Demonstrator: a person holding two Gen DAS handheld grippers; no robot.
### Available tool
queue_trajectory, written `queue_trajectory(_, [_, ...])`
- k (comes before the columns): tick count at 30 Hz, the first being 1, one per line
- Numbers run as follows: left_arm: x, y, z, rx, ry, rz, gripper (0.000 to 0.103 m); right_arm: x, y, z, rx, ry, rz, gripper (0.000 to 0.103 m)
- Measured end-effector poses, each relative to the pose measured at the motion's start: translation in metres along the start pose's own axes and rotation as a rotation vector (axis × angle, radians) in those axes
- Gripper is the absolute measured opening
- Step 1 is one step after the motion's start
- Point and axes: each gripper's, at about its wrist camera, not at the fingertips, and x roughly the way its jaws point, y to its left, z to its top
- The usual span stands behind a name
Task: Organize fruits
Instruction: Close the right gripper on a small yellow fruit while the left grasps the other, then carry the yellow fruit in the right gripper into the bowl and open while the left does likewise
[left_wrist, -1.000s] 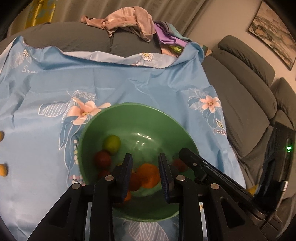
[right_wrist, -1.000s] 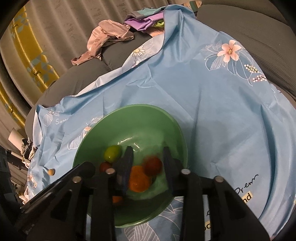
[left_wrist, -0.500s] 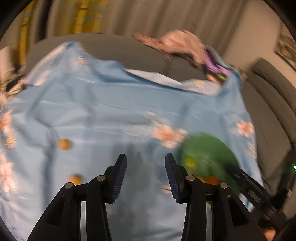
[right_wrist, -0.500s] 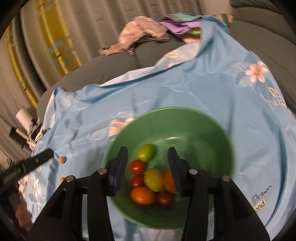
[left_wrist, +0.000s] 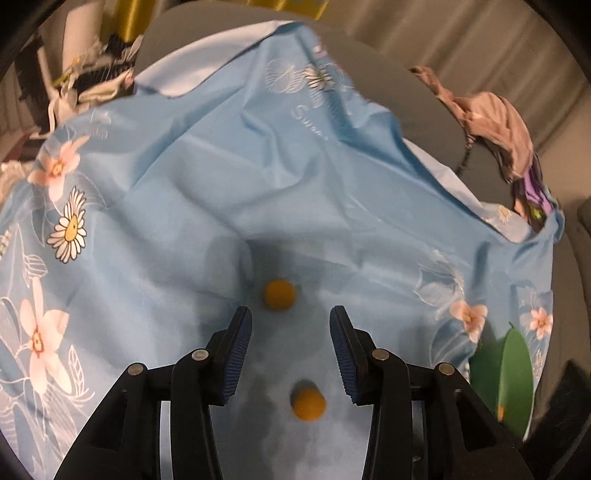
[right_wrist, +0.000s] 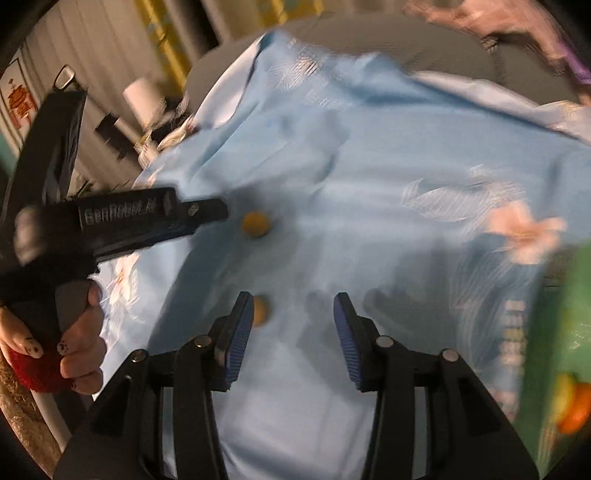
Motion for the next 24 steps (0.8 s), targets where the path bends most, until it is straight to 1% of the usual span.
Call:
queue_trajectory(2, [0.004, 0.005, 0.005, -0.011, 0.006, -0.002, 0.042, 0.018, 0.010, 0.001, -0.040, 0.039, -0.005, 0.043])
queue_trajectory(4, [0.007, 0.008, 0.010, -0.019, 0.001, -0.021, 0.042, 0.028, 0.018, -0.001, -0.072, 0.059, -0.015, 0.043])
queue_trajectory(7, [0.017, 0.010, 0.014, -0.029, 0.031, -0.039, 0.042, 0.044, 0.021, -0.004, -0.076, 0.101, 0.000, 0.043])
queue_trajectory(8, [0.021, 0.010, 0.014, -0.030, 0.038, -0.039, 0.042, 0.046, 0.021, -0.006, -0.073, 0.107, 0.005, 0.042])
queue_trajectory(9, [0.025, 0.010, 0.014, -0.030, 0.048, -0.031, 0.042, 0.046, 0.022, -0.006, -0.082, 0.089, 0.000, 0.037])
queue_trajectory(10, [0.029, 0.009, 0.014, -0.026, 0.058, -0.020, 0.042, 0.046, 0.023, -0.007, -0.094, 0.089, 0.001, 0.033])
queue_trajectory(11, [0.033, 0.007, 0.013, -0.019, 0.064, -0.011, 0.042, 0.045, 0.024, -0.009, -0.096, 0.094, 0.013, 0.027])
queue_trajectory(12, [0.035, 0.006, 0.012, -0.016, 0.070, -0.004, 0.042, 0.043, 0.025, -0.010, -0.095, 0.091, 0.015, 0.026])
queue_trajectory(14, [0.039, 0.004, 0.011, -0.013, 0.071, -0.002, 0.042, 0.037, 0.023, -0.014, -0.111, 0.074, -0.055, 0.026])
queue_trajectory(15, [0.041, 0.002, 0.010, -0.013, 0.070, -0.005, 0.042, 0.035, 0.022, -0.014, -0.109, 0.067, -0.067, 0.026])
queue_trajectory(18, [0.049, 0.000, 0.009, -0.019, 0.077, 0.023, 0.042, 0.019, 0.008, -0.016, -0.056, 0.058, -0.064, 0.026])
queue_trajectory(20, [0.054, 0.000, 0.008, -0.024, 0.070, 0.046, 0.042, 0.004, -0.001, -0.018, -0.031, 0.026, -0.074, 0.026])
queue_trajectory(22, [0.056, -0.001, 0.008, -0.021, 0.048, 0.073, 0.034, -0.007, -0.007, -0.019, -0.012, 0.001, -0.081, 0.026])
queue_trajectory(23, [0.057, -0.001, 0.007, -0.022, 0.040, 0.083, 0.029, -0.012, -0.010, -0.020, -0.004, -0.007, -0.086, 0.026])
queue_trajectory(24, [0.057, -0.001, 0.007, -0.022, 0.031, 0.091, 0.027, -0.018, -0.013, -0.021, 0.003, -0.016, -0.092, 0.026])
